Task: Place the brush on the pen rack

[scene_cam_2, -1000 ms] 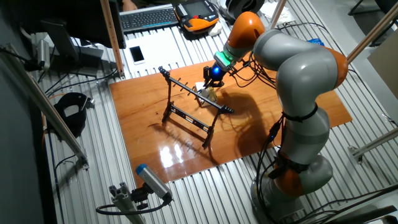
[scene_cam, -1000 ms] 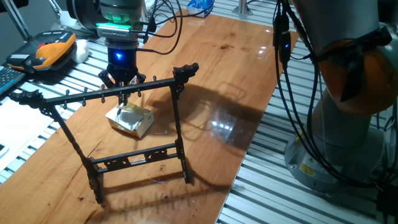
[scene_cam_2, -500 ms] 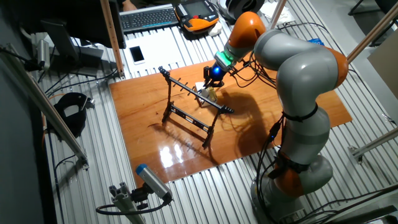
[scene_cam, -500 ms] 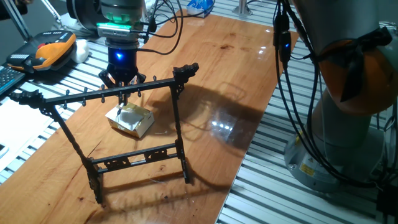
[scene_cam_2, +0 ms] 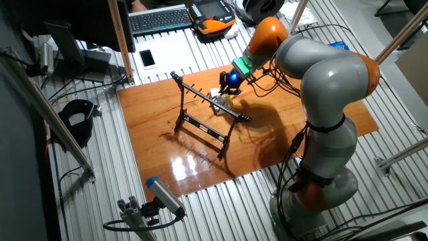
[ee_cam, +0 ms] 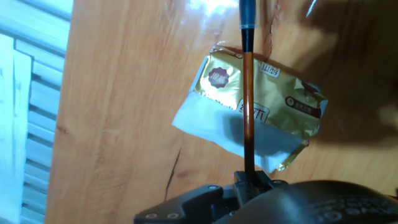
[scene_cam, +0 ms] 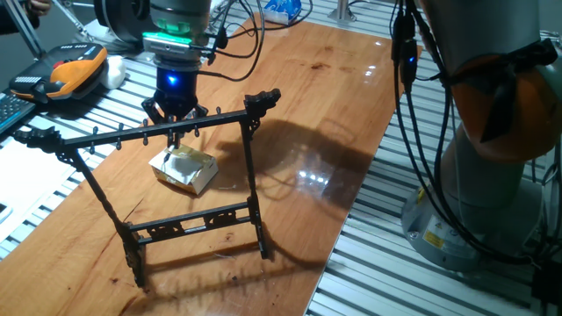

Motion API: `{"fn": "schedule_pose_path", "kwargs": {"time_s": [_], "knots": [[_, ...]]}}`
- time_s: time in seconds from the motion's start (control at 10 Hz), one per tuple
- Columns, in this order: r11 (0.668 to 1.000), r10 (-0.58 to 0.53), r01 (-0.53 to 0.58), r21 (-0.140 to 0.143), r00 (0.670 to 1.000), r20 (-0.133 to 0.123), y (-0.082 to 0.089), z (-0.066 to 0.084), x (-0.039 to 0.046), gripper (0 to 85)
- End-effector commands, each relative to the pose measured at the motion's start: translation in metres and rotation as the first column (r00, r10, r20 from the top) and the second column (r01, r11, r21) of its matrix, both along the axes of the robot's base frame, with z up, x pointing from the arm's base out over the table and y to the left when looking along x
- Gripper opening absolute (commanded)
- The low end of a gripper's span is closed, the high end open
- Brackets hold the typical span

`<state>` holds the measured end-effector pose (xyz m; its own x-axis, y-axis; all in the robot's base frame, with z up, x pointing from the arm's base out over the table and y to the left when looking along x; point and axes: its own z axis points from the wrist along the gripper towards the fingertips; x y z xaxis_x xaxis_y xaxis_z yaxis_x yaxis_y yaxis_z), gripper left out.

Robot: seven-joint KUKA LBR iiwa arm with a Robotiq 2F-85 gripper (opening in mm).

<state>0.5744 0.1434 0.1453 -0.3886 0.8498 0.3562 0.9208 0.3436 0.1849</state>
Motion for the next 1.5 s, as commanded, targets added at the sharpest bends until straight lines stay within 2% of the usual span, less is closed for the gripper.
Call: {"fn": "schedule_pose_path", "kwargs": {"time_s": [0.0, 0.3, 0.4, 0.5, 0.7, 0.9, 1.1, 1.2, 1.4], "knots": [[1.0, -0.005, 0.005, -0.008, 1.0, 0.006, 0.0, 0.0, -0.0002, 0.0], [0.999, -0.04, 0.04, 0.002, 0.999, 0.017, 0.0, 0.0, -0.0002, 0.0], [0.998, -0.054, 0.053, 0.015, 0.998, 0.012, 0.0, 0.0, -0.0002, 0.0], [0.997, -0.078, 0.078, 0.013, 0.997, 0.007, 0.0, 0.0, -0.0002, 0.0], [0.993, -0.122, 0.122, -0.008, 0.992, 0.023, -0.002, -0.004, -0.0019, 0.0], [0.99, -0.143, 0.144, -0.006, 0.989, 0.036, -0.01, -0.01, -0.0014, 0.0], [0.987, -0.16, 0.16, 0.022, 0.986, 0.034, -0.012, -0.004, -0.0017, 0.0], [0.987, -0.159, 0.158, 0.012, 0.987, 0.033, -0.011, 0.003, -0.001, 0.0], [0.986, -0.165, 0.165, 0.021, 0.986, 0.015, -0.008, 0.018, -0.0008, 0.0]]}}
